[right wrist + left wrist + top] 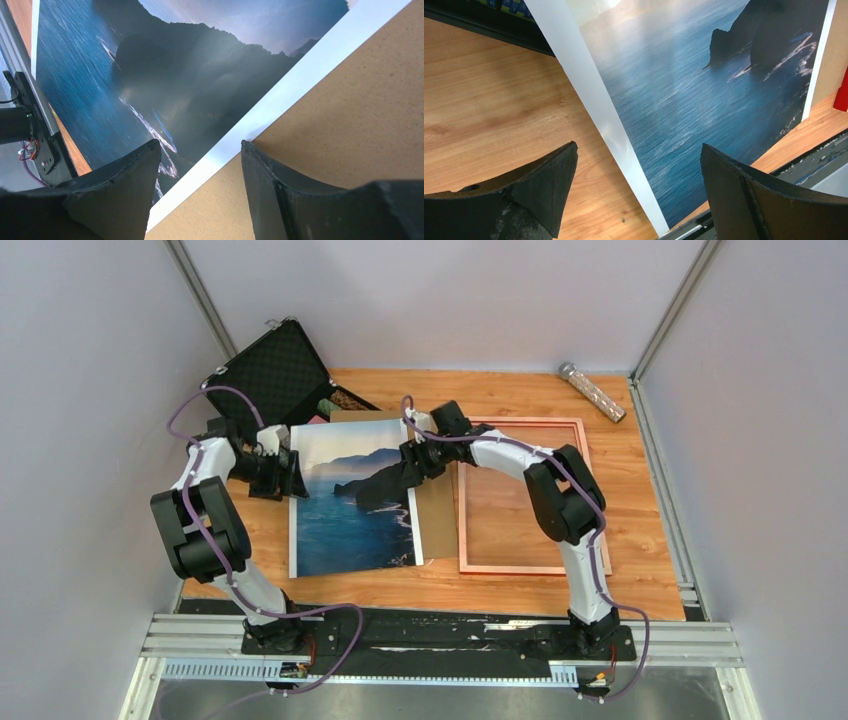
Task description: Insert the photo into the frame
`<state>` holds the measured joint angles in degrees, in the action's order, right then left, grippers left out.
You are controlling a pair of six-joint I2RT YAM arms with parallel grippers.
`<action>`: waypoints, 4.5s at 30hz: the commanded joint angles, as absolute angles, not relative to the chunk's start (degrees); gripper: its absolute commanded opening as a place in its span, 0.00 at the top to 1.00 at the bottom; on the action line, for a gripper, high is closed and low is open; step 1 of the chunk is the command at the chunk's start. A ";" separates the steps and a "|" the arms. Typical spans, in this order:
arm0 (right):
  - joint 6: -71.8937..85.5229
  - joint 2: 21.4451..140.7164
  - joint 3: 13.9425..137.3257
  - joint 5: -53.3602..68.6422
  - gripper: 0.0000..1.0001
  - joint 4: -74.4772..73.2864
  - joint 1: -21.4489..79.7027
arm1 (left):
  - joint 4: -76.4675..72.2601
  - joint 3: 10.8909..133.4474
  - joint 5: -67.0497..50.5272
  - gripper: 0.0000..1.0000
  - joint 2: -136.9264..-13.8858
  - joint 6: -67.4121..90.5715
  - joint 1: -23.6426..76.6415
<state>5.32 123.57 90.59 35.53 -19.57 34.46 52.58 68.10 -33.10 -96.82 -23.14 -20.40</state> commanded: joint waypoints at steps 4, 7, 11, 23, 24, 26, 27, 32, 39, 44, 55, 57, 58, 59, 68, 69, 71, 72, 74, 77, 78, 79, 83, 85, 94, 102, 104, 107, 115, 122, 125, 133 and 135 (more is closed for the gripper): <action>7.49 125.87 93.73 38.20 0.38 -18.72 35.16 | 53.76 68.23 -35.81 0.00 -96.50 -26.10 -21.16; 7.43 126.20 93.87 37.72 0.38 -18.72 35.15 | 54.48 68.20 -36.36 0.00 -96.50 -26.66 -21.30; 7.26 126.30 93.74 37.20 0.39 -18.75 35.15 | 55.25 68.27 -36.94 0.00 -96.55 -27.65 -21.53; 6.86 126.39 93.49 35.95 0.39 -18.74 35.16 | 60.18 69.85 -42.48 0.06 -98.37 -31.98 -23.70; 6.86 126.43 93.58 35.99 0.39 -18.72 35.16 | 60.81 69.91 -43.49 0.07 -98.88 -32.29 -23.71; 6.86 126.47 93.56 35.96 0.39 -18.80 35.16 | 61.43 70.03 -45.25 0.07 -99.89 -33.10 -23.73; 6.88 126.42 93.55 35.96 0.39 -18.81 35.16 | 61.57 70.15 -45.70 0.07 -100.26 -33.41 -23.73; 6.55 126.10 93.35 35.65 0.39 -18.82 35.16 | 62.75 71.28 -48.93 0.11 -103.27 -34.81 -23.78; 6.46 126.12 93.23 35.59 0.39 -18.81 35.16 | 61.44 71.97 -49.94 0.12 -103.36 -33.91 -23.80; 6.47 126.12 93.33 35.53 0.40 -18.88 35.16 | 59.10 71.72 -48.08 0.09 -103.17 -32.44 -24.22; 6.17 126.04 93.09 35.33 0.41 -19.07 35.16 | 52.37 70.29 -43.92 0.05 -101.39 -28.82 -26.43; 6.15 126.04 93.06 35.33 0.41 -19.07 35.13 | 51.37 70.01 -43.52 0.05 -101.19 -28.49 -26.45; 6.15 126.04 93.00 35.25 0.41 -19.07 35.15 | 50.99 69.99 -43.60 0.05 -101.28 -28.39 -26.45; 6.15 126.09 93.07 35.25 0.41 -19.11 35.16 | 50.94 70.12 -43.82 0.04 -101.40 -28.37 -26.45; 6.09 126.46 93.25 35.11 0.41 -19.20 35.16 | 55.86 70.74 -53.13 0.08 -106.23 -32.83 -26.45; 6.07 126.58 93.27 35.07 0.41 -19.17 35.16 | 56.28 70.66 -54.00 0.09 -106.80 -33.52 -26.50; 6.06 126.73 93.34 35.12 0.41 -19.19 35.16 | 56.86 70.70 -55.18 0.11 -107.54 -34.33 -26.47; 6.14 126.81 93.37 35.11 0.41 -19.16 35.16 | 56.99 70.80 -55.49 0.11 -107.73 -34.43 -26.46; 6.15 126.80 93.46 35.07 0.41 -19.16 35.16 | 57.06 70.91 -56.44 0.13 -108.21 -34.80 -26.38; 6.09 126.74 93.30 34.97 0.41 -19.25 35.16 | 57.58 71.09 -57.92 0.19 -108.34 -34.91 -26.45; 6.07 126.78 93.26 34.98 0.41 -19.26 35.16 | 57.48 71.10 -58.01 0.21 -108.27 -34.44 -26.41; 6.09 126.74 93.18 34.98 0.41 -19.25 35.16 | 57.50 71.10 -58.12 0.25 -107.95 -34.31 -26.39; 6.06 126.90 93.18 34.88 0.41 -19.27 35.16 | 58.36 71.07 -58.71 0.38 -106.64 -34.16 -26.46; 6.07 126.91 93.28 34.80 0.41 -19.25 35.16 | 59.04 71.10 -59.28 0.43 -106.19 -34.26 -26.42; 5.80 126.49 93.04 34.12 0.41 -19.27 35.16 | 60.64 70.93 -60.78 0.68 -104.72 -33.27 -26.49; 6.36 125.57 93.88 33.25 0.40 -19.41 35.00 | 61.93 72.85 -59.00 1.00 -99.98 -30.13 -26.37; 6.90 124.93 94.16 33.04 0.38 -19.63 34.77 | 61.97 73.65 -58.53 1.00 -98.32 -28.36 -26.26; 7.45 122.96 94.43 32.83 0.33 -20.01 34.13 | 61.63 75.04 -56.73 1.00 -94.64 -24.47 -25.76; 8.48 112.20 93.57 30.36 0.22 -20.39 33.31 | 57.38 79.54 -47.71 1.00 -83.26 -11.91 -19.35; 12.61 102.89 95.80 24.54 0.15 -20.40 33.30 | 57.53 89.92 -37.30 1.00 -79.41 -3.30 -9.34; 16.82 100.32 97.89 23.35 0.10 -20.47 33.25 | 59.52 95.21 -31.95 1.00 -81.17 -2.23 -3.36; 19.41 98.61 105.84 22.58 0.12 -21.36 33.16 | 67.77 118.33 -17.27 1.00 -91.03 -1.79 9.40; 20.95 98.55 106.95 23.02 0.12 -21.46 32.61 | 69.19 122.14 -13.31 1.00 -93.13 -1.97 12.37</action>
<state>17.02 100.47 103.18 24.01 -21.61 33.17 64.86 114.30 -23.35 -90.30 -2.92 7.77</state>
